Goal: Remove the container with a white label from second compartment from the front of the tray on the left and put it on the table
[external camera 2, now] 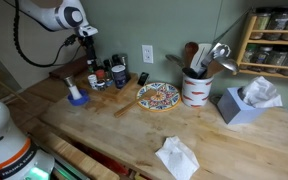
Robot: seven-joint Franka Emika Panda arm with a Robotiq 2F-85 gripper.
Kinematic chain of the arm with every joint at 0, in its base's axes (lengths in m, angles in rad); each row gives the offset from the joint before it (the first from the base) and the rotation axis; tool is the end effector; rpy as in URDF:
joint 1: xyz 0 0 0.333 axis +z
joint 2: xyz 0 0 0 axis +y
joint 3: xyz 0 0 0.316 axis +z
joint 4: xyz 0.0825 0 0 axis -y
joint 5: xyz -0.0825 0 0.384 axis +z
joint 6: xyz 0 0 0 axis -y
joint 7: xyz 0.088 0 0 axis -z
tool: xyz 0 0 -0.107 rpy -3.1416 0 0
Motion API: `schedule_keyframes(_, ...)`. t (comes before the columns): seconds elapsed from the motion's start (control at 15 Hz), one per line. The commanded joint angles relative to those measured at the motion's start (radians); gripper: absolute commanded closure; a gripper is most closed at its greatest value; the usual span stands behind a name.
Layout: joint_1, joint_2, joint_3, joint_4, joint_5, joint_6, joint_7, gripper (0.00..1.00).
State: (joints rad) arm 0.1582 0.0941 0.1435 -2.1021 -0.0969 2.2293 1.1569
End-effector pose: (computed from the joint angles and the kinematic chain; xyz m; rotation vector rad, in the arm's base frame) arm 0.5387 0.1635 0.3785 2.8701 -1.2102 0.1066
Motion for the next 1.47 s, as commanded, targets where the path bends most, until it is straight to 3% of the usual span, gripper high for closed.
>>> schedule_keyframes(0.0, 0.010, 0.033, -0.003, 0.002, 0.056, 0.029, 0.015, 0.00)
schedule_keyframes(0.53, 0.031, 0.078, -0.022, -0.003, 0.021, 0.147, 0.156, 0.00)
schedule_keyframes(0.8, 0.036, 0.088, -0.029, -0.003, 0.003, 0.141, 0.236, 0.00)
schedule_keyframes(1.4, 0.032, 0.124, -0.033, -0.009, 0.056, 0.203, 0.263, 0.00)
